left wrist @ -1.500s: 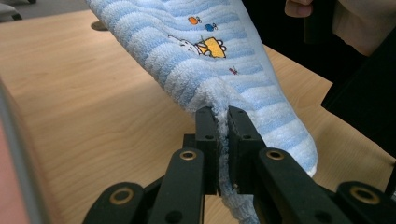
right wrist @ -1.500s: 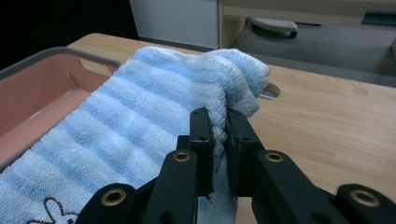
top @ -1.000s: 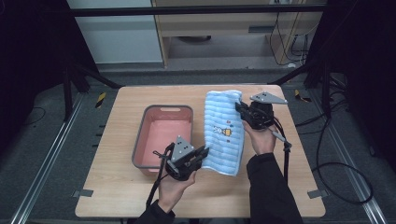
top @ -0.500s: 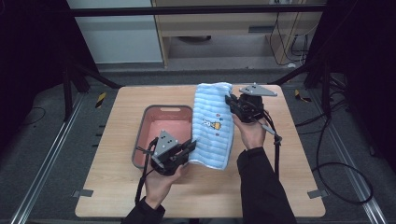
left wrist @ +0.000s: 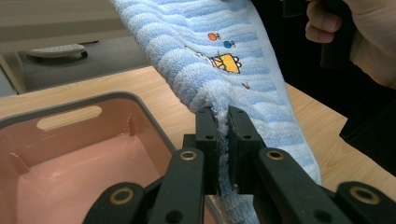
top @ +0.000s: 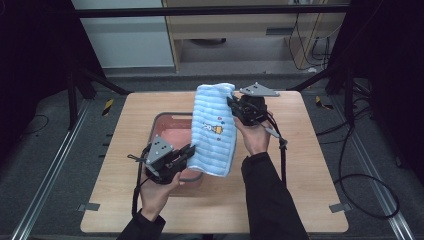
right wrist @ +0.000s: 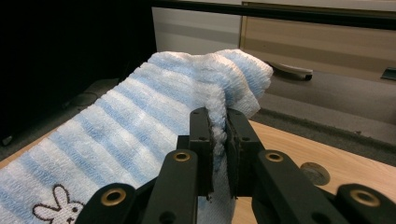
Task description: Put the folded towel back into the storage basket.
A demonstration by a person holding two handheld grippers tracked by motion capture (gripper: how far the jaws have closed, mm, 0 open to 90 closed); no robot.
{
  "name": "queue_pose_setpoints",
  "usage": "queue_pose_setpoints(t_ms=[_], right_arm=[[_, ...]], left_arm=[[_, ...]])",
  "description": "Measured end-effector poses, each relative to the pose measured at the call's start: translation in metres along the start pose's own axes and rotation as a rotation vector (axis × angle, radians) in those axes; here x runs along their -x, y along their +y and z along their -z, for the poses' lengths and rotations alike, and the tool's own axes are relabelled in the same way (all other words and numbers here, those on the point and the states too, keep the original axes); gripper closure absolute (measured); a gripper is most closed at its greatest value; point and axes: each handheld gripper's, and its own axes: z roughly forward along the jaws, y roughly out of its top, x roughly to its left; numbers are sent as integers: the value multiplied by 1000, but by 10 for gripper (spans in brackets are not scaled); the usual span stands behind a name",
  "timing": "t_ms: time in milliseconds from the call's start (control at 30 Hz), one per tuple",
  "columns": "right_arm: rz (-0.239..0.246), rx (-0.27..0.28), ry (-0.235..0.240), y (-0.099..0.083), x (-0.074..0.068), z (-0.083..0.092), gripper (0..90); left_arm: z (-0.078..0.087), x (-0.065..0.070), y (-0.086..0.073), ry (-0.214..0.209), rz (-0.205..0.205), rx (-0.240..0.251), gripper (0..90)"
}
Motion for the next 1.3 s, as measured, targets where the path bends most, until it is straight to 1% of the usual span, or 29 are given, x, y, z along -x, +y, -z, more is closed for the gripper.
queue_pose_setpoints(t_ms=[100,133,233,267,333,467,500,533,567,600,667,700,733,767,800,867,933,967,1000,1167,1200,1233,1300], right_arm=[[5,0,5,1,-4,-3,826],[9,-3,12,2,-8,-6,825],[16,-3,19,4,-13,-10,825],[16,-3,19,4,-13,-10,825],[18,7,28,9,-19,-13,825],[26,5,32,11,-24,-18,826],[28,10,40,13,-28,-21,826],[29,11,42,13,-30,-23,825],[29,11,42,13,-30,-23,825],[28,14,46,14,-34,-26,825],[35,15,50,16,-38,-30,826],[35,15,50,16,-38,-30,826],[31,19,59,17,-42,-34,826],[31,19,59,17,-42,-34,826],[34,15,64,18,-46,-37,826],[36,15,68,18,-48,-40,826],[40,13,77,19,-54,-46,826],[41,14,79,20,-56,-48,825],[41,14,79,20,-56,-48,825],[46,7,94,20,-63,-58,826],[46,3,101,19,-65,-63,825],[46,3,101,19,-65,-63,825],[46,-7,104,17,-67,-69,825]], left_arm=[[3,-4,0,5,8,4,842],[6,-6,-1,7,12,5,842],[8,-8,-1,13,13,8,842],[10,-10,-1,18,13,10,842],[13,-14,-1,25,19,14,842],[18,-20,-2,39,24,14,842],[20,-24,-2,45,27,14,842],[20,-24,-2,45,27,14,842],[22,-27,-2,50,30,14,842],[24,-30,-3,56,34,15,842],[26,-32,-3,61,33,15,842],[28,-34,-3,66,34,15,842],[31,-38,-4,75,33,13,841],[31,-38,-4,75,33,13,842],[34,-42,-5,85,38,13,842],[35,-44,-5,89,40,14,842],[37,-48,-7,95,45,14,841],[39,-53,-8,104,49,13,842],[39,-53,-8,104,49,13,842],[42,-62,-11,123,61,9,842],[43,-65,-13,132,62,4,842],[43,-65,-13,132,62,4,842],[41,-69,-17,141,67,-8,842]])
